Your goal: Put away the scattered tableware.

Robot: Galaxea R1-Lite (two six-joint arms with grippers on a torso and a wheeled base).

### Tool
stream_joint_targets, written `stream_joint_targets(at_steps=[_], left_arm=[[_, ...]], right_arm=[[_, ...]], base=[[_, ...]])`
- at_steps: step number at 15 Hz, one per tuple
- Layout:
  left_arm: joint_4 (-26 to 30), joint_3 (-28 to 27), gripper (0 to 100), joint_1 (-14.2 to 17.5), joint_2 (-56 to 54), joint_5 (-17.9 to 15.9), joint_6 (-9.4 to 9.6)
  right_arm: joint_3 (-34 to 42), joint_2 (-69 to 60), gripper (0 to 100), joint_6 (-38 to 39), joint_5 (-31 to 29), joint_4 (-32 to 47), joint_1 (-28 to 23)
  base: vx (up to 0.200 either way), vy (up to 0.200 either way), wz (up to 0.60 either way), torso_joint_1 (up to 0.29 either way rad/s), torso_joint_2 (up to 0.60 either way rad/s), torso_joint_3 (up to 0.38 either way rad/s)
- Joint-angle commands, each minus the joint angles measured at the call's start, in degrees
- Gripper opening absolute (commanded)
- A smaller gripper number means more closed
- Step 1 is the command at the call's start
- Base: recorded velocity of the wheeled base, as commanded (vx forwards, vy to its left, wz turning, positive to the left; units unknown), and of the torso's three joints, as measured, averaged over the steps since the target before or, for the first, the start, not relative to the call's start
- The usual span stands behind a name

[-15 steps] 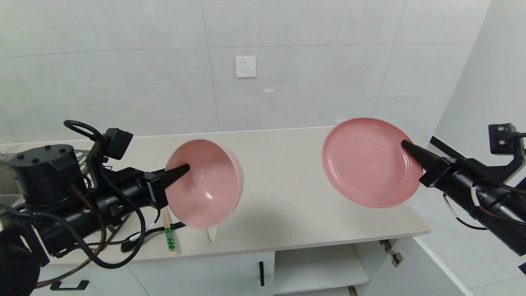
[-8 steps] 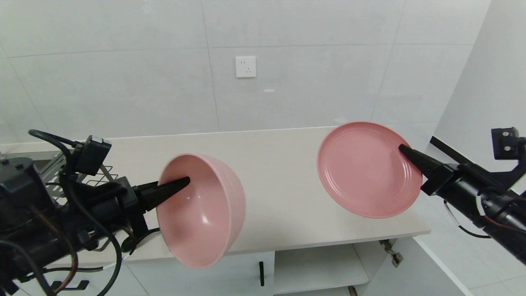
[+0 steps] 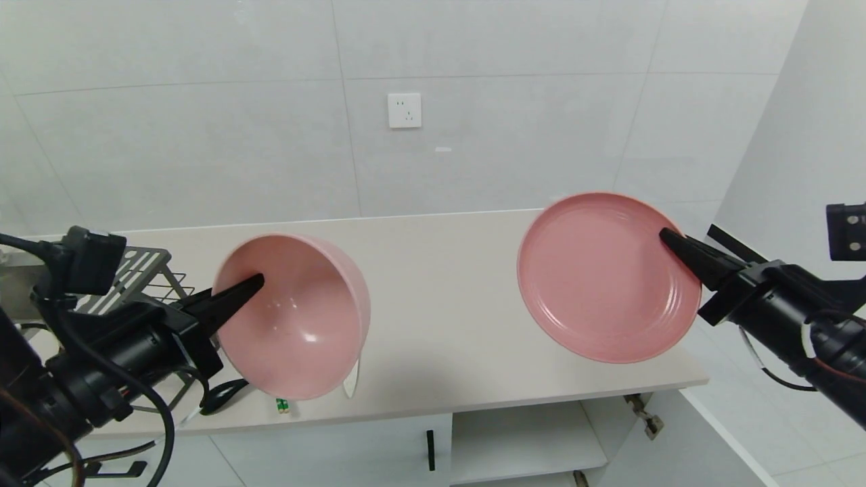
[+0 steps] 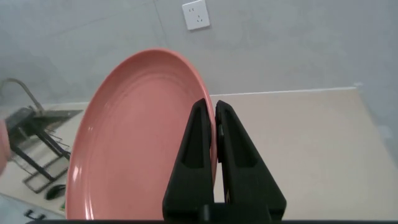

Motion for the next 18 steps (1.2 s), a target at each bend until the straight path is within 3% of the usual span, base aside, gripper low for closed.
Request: stream_joint_targets(at_steps=[1,4,6,7,10,12,15,18], left_arm=[[-0.2,0.8,0,-0.3,2.5,0.4,2.14],[-5.4,3.3,0,-0.2,4.8,0.4,4.96],[-6.3,3.7,0,-0.2,5.8,0.4,5.04],[-9.5,4.0,0,0.0,9.7,1.4,5.04],[-13.9,4.2,0,0.1,13.4,4.1,5.04],[-17.6,5.5,0,-0.3,14.2,4.2,5.04],[-19.1,6.1,0,-0.6,14.1,4.2,5.04],[-19.2,6.2,0,-1.5,13.7,4.2,5.04]], right_arm=[[0.7,0.0,0,-2.3,-0.1,-0.1,0.9],[0.7,0.9,0,-2.6,-1.0,-0.1,0.7],[0.7,1.7,0,-2.8,-1.8,-0.1,0.5],[1.9,3.0,0,-6.8,-2.3,-0.1,0.5],[2.1,3.1,0,-8.3,-2.3,-0.1,2.6],[2.3,3.1,0,-9.5,-2.3,-0.1,3.2],[2.7,3.2,0,-10.6,-2.3,-0.1,3.3],[2.8,3.2,0,-11.2,-2.3,-0.1,3.2]], base=[[0.000,0.000,0.00,0.000,0.00,0.000],[0.000,0.000,0.00,0.000,0.00,0.000],[0.000,0.000,0.00,0.000,0.00,0.000],[0.000,0.000,0.00,0.000,0.00,0.000],[0.000,0.000,0.00,0.000,0.00,0.000],[-0.200,0.000,0.00,0.002,0.00,0.000],[-0.200,0.000,0.00,0.011,0.00,0.002],[0.000,0.000,0.00,0.000,0.00,0.000]])
